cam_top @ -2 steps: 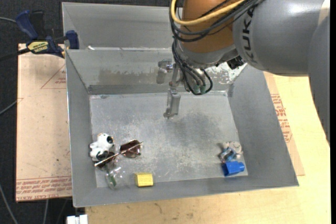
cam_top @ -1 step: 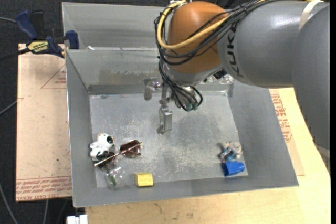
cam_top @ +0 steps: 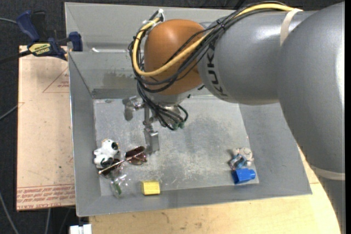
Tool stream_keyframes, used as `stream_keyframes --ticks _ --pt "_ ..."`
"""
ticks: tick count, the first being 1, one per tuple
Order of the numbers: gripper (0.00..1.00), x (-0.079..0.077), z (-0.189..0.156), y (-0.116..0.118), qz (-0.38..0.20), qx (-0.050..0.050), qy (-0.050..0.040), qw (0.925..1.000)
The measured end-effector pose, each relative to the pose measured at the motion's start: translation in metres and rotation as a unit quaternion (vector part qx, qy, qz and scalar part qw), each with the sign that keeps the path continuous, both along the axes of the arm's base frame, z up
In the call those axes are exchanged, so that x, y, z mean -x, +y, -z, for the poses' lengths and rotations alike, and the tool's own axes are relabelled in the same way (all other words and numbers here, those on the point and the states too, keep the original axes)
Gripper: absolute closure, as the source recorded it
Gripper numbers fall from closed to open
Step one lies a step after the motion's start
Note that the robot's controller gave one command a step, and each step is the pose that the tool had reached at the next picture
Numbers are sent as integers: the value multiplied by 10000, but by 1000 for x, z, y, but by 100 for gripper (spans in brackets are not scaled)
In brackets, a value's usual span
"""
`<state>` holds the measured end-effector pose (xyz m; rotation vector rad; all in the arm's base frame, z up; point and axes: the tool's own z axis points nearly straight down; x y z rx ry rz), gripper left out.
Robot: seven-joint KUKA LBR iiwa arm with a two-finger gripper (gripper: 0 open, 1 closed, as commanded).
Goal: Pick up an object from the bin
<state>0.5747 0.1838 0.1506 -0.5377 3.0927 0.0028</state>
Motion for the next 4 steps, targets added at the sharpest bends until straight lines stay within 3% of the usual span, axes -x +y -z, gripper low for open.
stream_keyframes --ticks 1,2,3,4 --pt "0 25 2 1 -502 5 6 9987" --pt "0 28 60 11 -1079 0 -28 9942" --pt "100 48 80 14 -2137 6 -4 9769" --pt "100 48 80 14 -2130 5 -1 9771"
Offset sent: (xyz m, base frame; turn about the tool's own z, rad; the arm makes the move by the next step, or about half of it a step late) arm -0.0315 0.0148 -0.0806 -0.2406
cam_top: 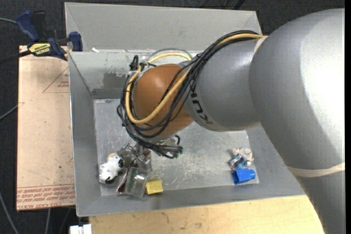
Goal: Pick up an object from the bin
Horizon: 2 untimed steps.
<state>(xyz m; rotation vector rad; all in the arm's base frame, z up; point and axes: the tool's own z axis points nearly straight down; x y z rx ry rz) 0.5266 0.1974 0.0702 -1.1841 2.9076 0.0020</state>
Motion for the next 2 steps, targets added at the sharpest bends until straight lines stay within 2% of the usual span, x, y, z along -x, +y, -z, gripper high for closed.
stream_keyframes --ticks 2 --pt "100 3 -15 -1 2 18 50 10000"
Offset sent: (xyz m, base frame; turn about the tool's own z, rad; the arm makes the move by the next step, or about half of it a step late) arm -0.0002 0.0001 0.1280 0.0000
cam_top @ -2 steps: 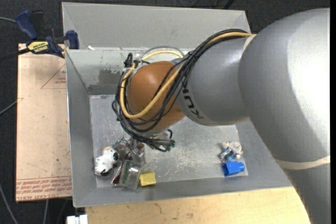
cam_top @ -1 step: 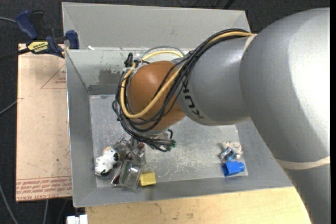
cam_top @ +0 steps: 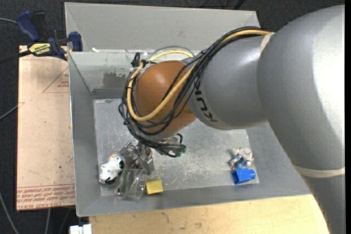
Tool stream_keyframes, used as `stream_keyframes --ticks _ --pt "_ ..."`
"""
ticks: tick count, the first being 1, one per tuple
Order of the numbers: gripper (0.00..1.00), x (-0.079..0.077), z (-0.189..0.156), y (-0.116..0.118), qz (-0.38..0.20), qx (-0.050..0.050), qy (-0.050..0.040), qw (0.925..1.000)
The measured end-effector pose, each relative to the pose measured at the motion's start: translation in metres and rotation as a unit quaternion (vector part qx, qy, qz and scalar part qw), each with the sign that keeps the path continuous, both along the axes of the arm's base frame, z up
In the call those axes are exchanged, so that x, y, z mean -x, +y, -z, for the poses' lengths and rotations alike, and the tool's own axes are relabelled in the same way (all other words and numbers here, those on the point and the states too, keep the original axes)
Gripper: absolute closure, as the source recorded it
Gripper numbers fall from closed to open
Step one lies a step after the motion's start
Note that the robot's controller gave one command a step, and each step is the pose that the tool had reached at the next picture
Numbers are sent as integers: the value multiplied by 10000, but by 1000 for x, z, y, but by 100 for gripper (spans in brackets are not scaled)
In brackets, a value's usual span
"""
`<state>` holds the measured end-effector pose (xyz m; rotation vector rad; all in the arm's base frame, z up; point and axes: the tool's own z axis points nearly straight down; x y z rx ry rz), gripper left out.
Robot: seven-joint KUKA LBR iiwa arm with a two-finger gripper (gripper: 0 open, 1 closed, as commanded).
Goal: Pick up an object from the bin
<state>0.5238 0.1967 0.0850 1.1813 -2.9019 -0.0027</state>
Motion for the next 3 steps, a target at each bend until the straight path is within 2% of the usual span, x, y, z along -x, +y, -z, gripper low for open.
stream_keyframes --ticks 3 --pt "100 -3 -53 1 6 -23 -65 10000"
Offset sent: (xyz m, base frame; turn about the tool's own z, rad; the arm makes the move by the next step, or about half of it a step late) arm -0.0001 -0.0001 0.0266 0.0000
